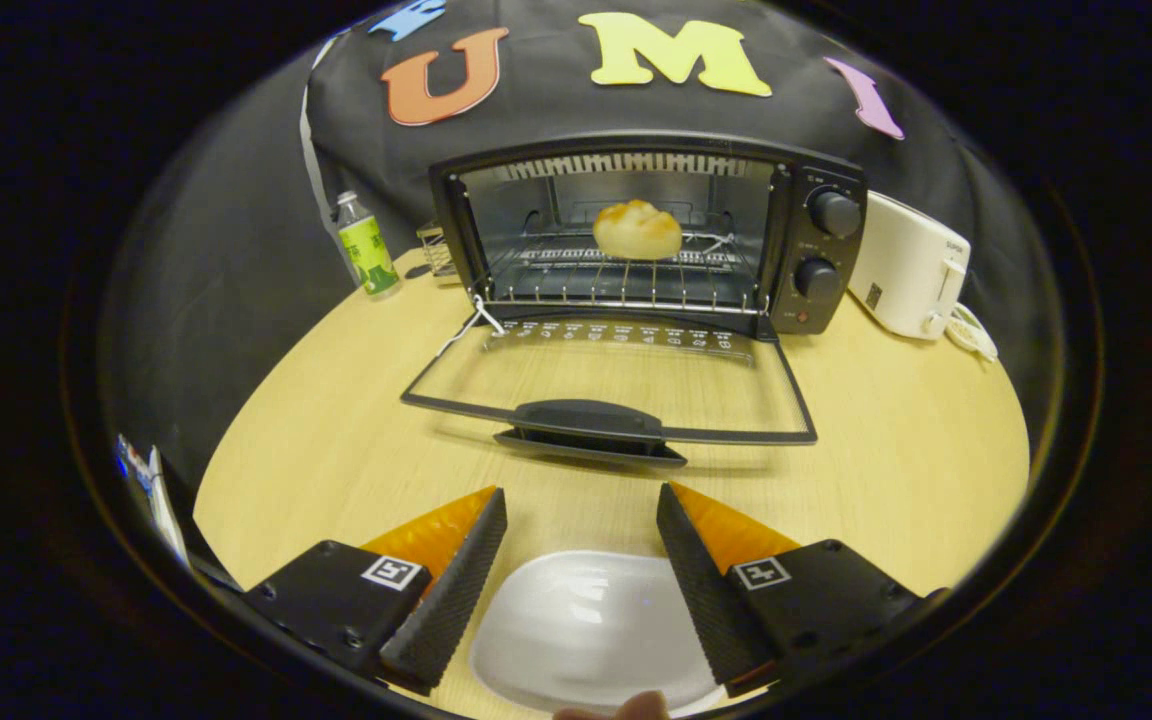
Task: Open the toaster oven, put the food inside, and close the toaster oven door.
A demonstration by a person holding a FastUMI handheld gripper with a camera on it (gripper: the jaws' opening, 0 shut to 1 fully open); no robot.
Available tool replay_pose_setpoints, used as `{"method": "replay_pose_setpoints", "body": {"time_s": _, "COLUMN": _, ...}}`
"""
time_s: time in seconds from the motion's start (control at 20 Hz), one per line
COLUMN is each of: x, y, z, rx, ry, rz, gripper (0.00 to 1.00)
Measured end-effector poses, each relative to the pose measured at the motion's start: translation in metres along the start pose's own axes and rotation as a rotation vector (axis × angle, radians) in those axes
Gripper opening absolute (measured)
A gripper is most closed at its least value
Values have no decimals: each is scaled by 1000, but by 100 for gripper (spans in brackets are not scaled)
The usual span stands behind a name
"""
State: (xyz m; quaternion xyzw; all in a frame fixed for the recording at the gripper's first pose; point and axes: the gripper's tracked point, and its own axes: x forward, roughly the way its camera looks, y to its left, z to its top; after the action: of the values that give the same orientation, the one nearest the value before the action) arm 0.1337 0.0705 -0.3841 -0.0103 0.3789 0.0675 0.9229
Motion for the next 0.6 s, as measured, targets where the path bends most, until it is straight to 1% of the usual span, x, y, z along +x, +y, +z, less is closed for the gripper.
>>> {"method": "replay_pose_setpoints", "body": {"time_s": 0.15, "x": 19, "y": -2, "z": -6, "rx": 1, "ry": 37, "rz": -19, "gripper": 97}}
{"method": "replay_pose_setpoints", "body": {"time_s": 0.25, "x": 25, "y": -6, "z": -3, "rx": -4, "ry": 27, "rz": -40, "gripper": 98}}
{"method": "replay_pose_setpoints", "body": {"time_s": 0.4, "x": 25, "y": -6, "z": -3, "rx": -18, "ry": 43, "rz": -58, "gripper": 97}}
{"method": "replay_pose_setpoints", "body": {"time_s": 0.6, "x": 25, "y": -5, "z": 1, "rx": 26, "ry": 23, "rz": -53, "gripper": 97}}
